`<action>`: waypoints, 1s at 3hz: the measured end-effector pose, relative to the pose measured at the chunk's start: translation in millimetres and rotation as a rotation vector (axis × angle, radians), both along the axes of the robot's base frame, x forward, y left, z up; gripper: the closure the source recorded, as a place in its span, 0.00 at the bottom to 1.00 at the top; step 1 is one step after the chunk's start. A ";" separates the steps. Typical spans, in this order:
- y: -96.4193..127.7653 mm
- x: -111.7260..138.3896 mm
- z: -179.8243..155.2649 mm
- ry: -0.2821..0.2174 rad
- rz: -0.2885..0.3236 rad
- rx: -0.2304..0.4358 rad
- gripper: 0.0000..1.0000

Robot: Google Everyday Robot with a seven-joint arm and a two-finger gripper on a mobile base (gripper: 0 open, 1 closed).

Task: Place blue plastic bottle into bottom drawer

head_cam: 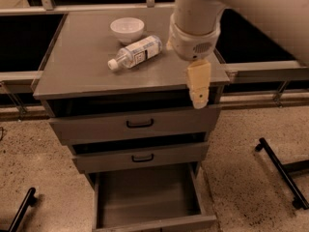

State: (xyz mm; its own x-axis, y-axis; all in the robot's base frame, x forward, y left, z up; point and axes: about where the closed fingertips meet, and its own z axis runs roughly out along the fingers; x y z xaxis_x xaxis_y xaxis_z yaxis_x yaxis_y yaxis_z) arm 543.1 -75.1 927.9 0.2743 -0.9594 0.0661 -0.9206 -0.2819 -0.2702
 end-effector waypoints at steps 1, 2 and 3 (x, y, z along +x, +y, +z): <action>4.5 6.0 0.5 -0.011 0.013 0.002 0.00; 7.7 17.9 -4.0 -0.013 0.041 -0.004 0.00; 14.1 58.6 2.5 -0.066 0.116 -0.056 0.00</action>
Offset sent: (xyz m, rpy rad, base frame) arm 0.0297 0.0092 -0.0086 -0.0165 -0.0052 0.0712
